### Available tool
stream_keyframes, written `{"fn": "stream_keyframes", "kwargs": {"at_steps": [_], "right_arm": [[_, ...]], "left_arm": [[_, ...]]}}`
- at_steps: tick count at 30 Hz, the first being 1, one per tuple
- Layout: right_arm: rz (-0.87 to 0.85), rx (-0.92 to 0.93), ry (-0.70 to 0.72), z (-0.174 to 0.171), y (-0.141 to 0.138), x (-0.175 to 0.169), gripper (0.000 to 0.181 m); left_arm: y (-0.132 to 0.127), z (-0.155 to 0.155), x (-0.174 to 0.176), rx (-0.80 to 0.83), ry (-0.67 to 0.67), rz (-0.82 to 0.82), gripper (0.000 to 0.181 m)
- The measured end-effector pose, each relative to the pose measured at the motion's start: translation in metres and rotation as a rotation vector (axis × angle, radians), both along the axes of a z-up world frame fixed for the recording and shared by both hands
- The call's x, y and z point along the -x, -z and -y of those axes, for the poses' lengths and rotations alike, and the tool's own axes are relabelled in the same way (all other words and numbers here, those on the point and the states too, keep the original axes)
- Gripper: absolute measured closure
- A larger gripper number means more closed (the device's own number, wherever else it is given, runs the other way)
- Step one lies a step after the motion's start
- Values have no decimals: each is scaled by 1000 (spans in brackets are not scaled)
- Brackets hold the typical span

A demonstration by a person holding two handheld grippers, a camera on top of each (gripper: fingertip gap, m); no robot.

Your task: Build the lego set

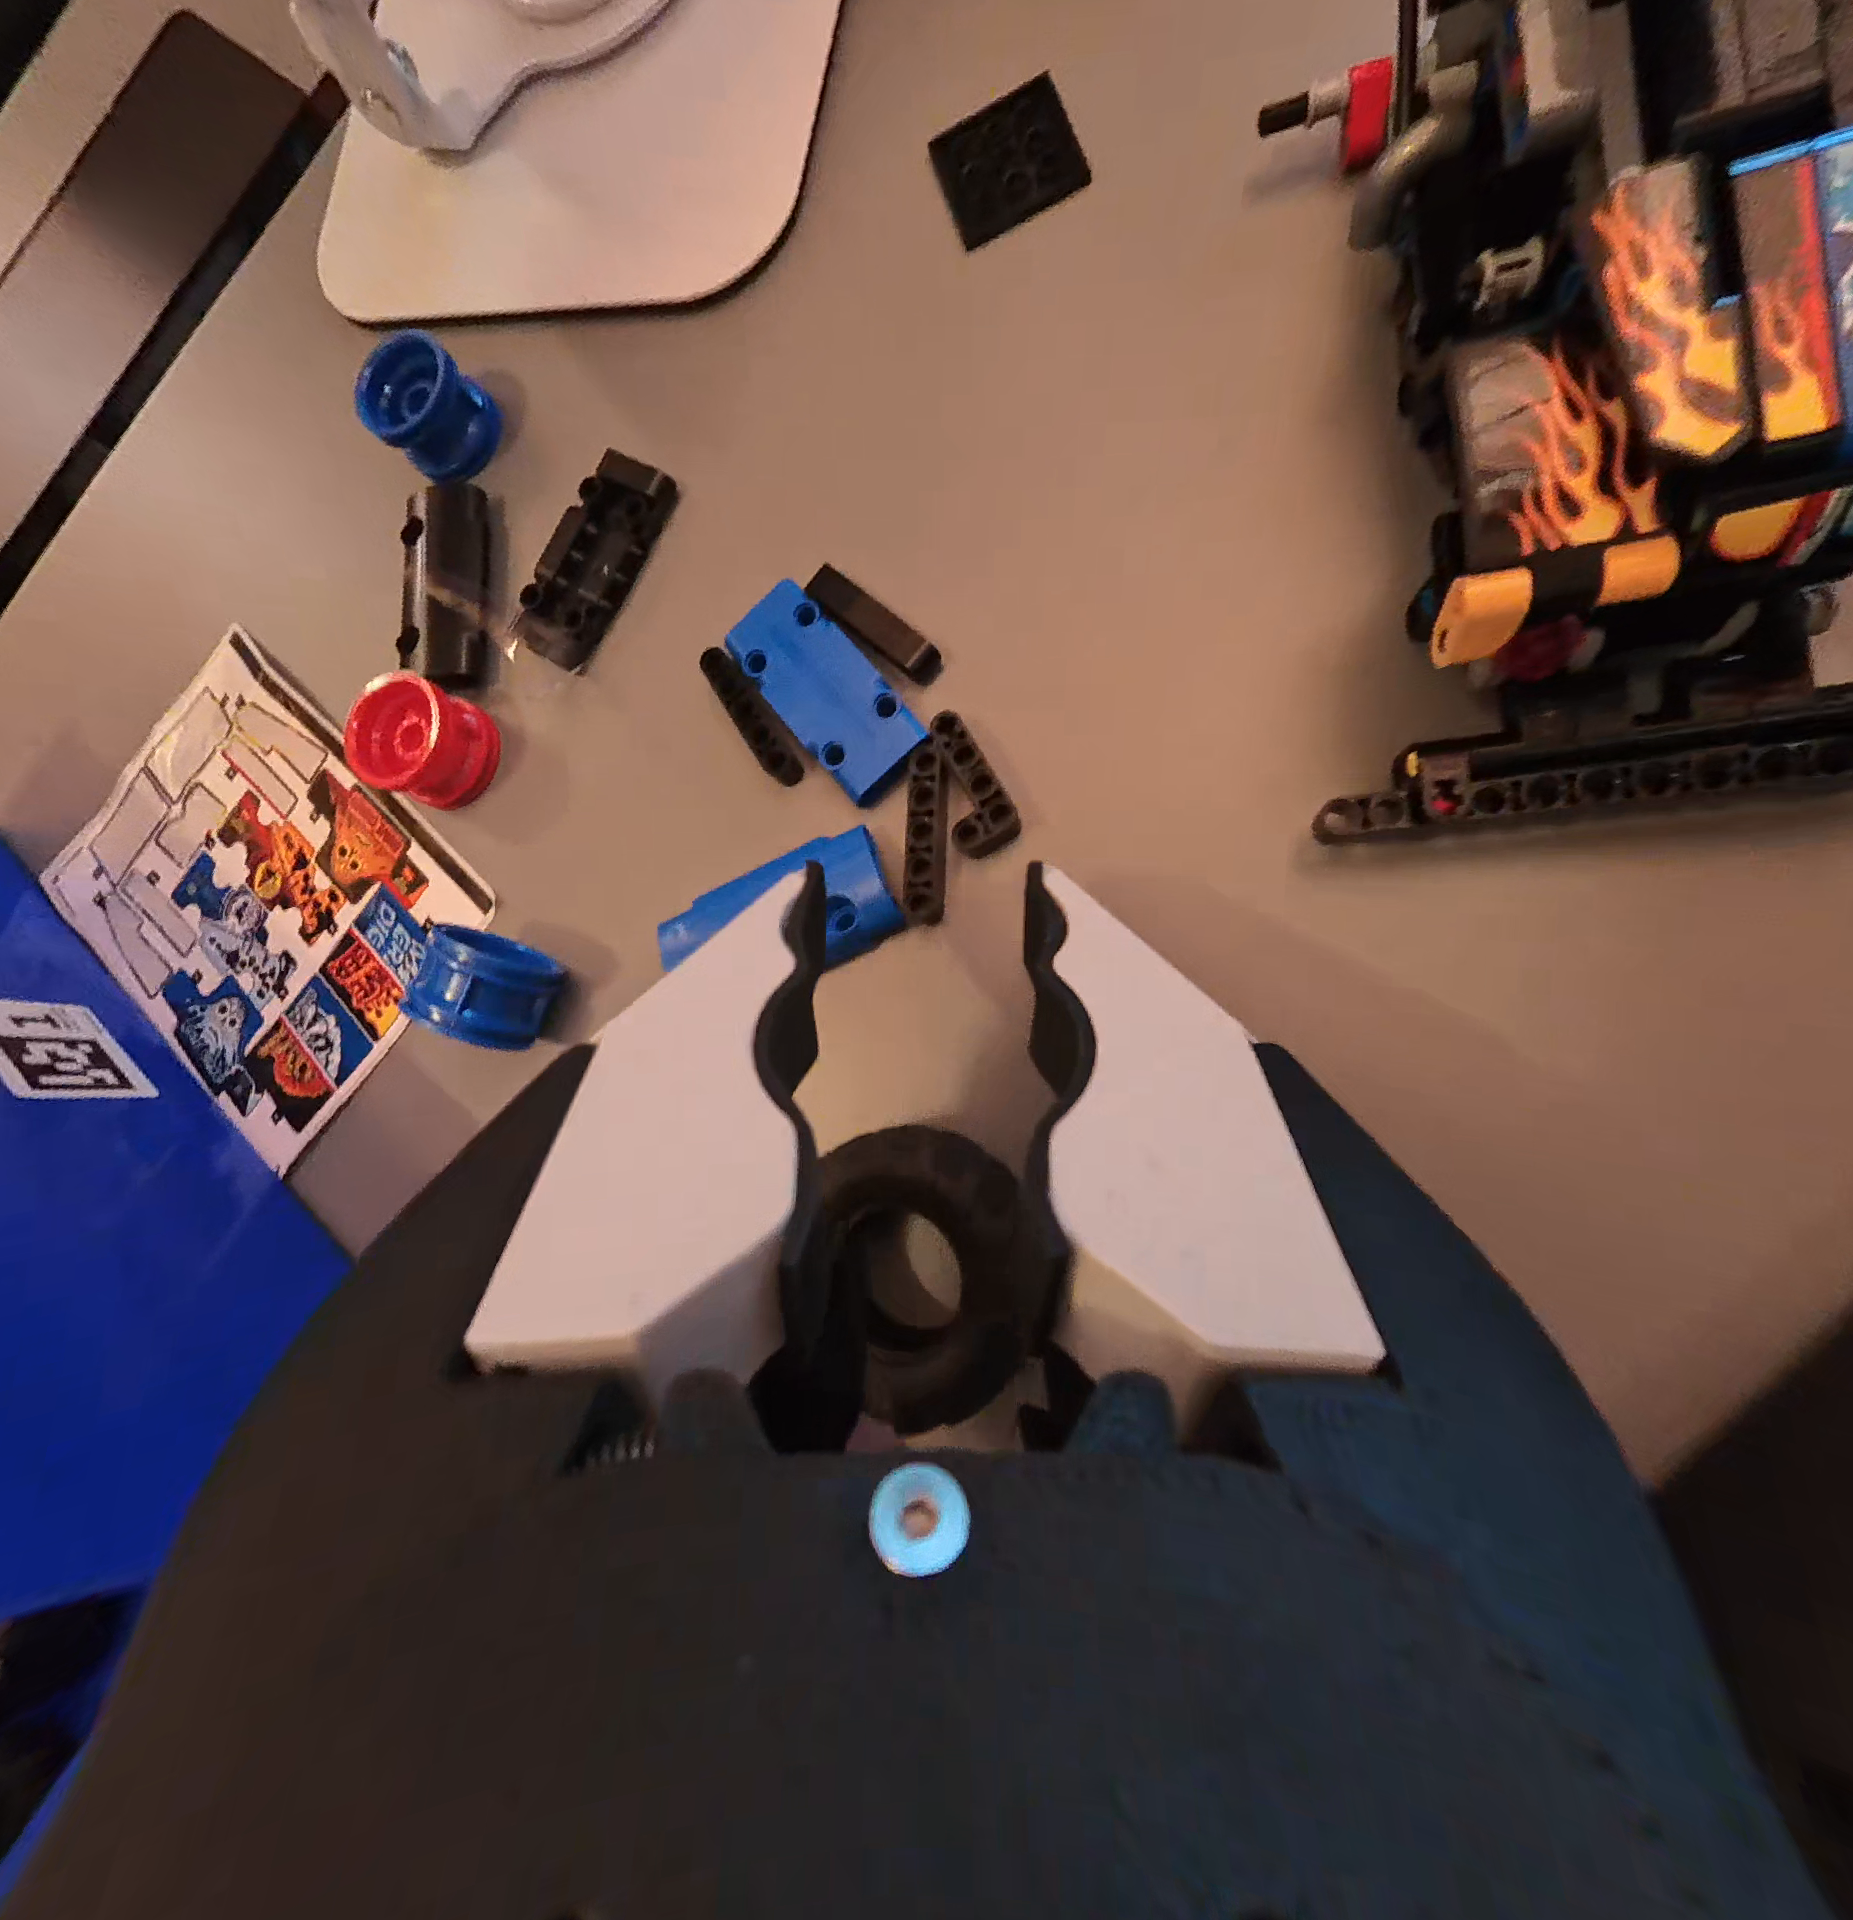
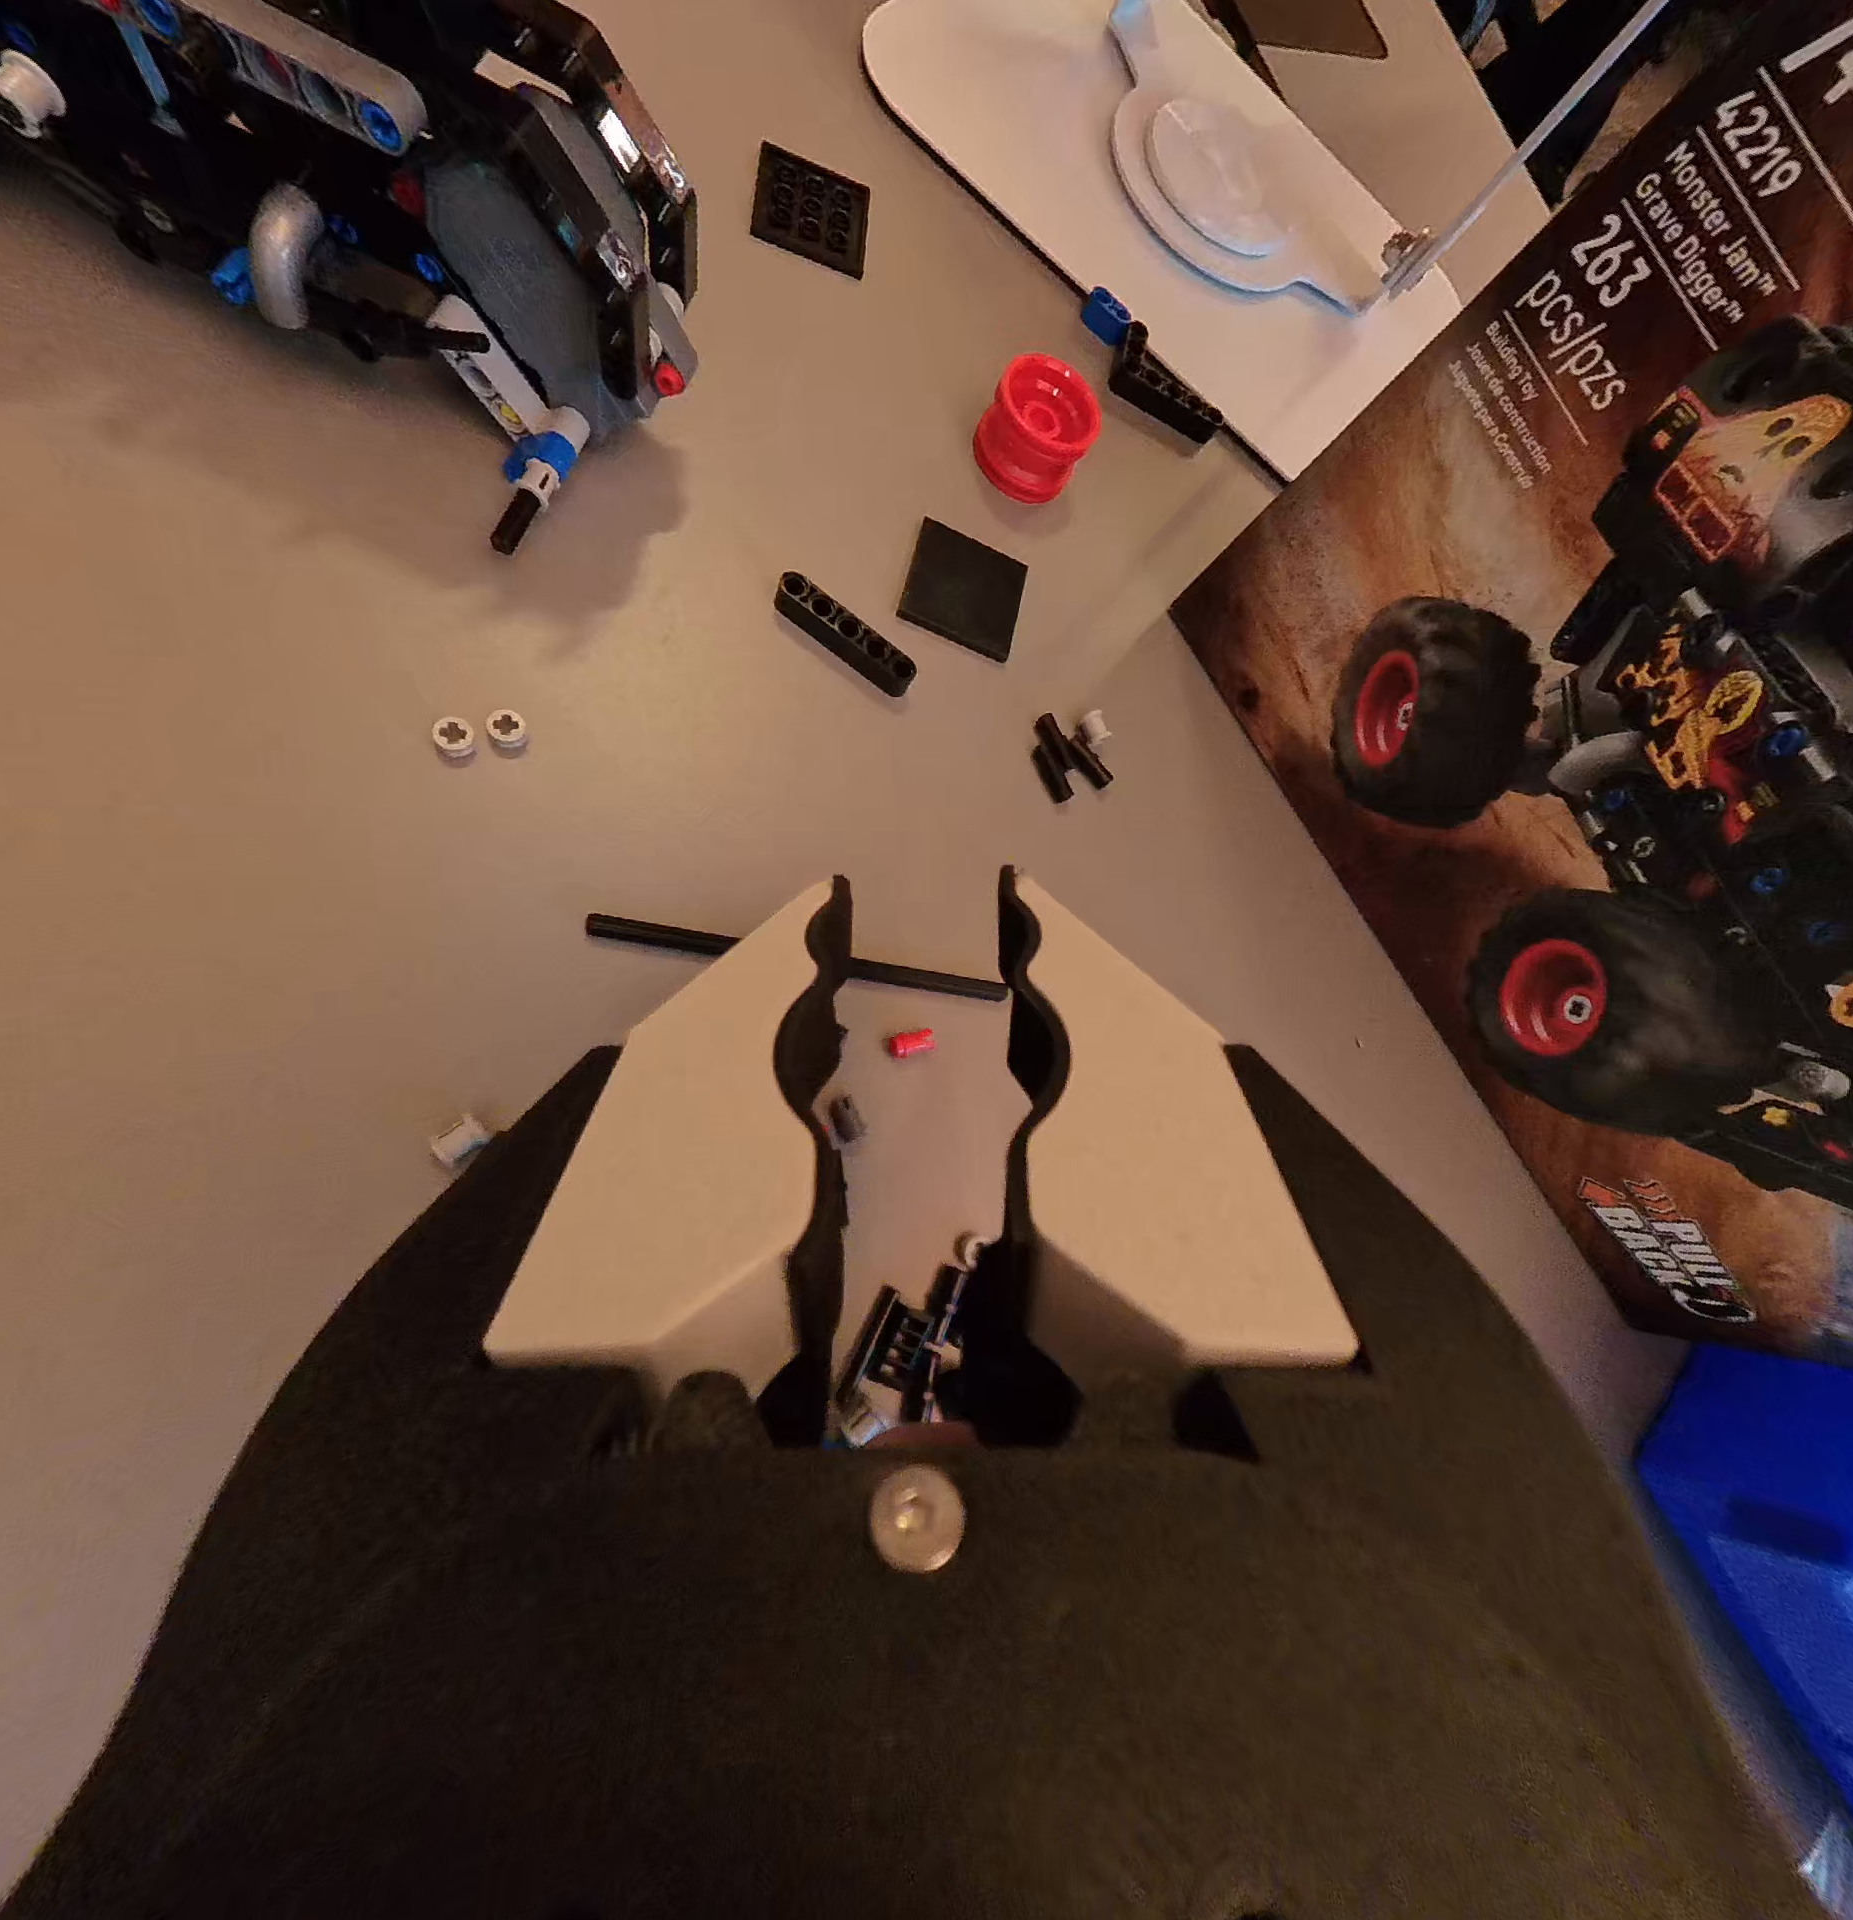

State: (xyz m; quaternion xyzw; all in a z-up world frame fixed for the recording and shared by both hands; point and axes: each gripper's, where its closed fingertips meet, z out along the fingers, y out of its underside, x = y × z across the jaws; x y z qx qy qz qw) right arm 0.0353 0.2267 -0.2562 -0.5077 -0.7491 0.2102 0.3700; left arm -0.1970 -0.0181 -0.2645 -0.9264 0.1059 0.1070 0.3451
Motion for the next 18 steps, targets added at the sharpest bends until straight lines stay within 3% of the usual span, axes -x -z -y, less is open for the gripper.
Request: {"fn": "stream_keyframes", "kwargs": {"at_steps": [7, 18], "right_arm": [[8, -12, 3, -3, 4, 0, 156], [-16, 5, -20, 1, -1, 0, 155]], "left_arm": [[-10, -22, 0, -149, -10, -65, 147], [-8, -31, 13, -199, -20, -221, 150]]}}
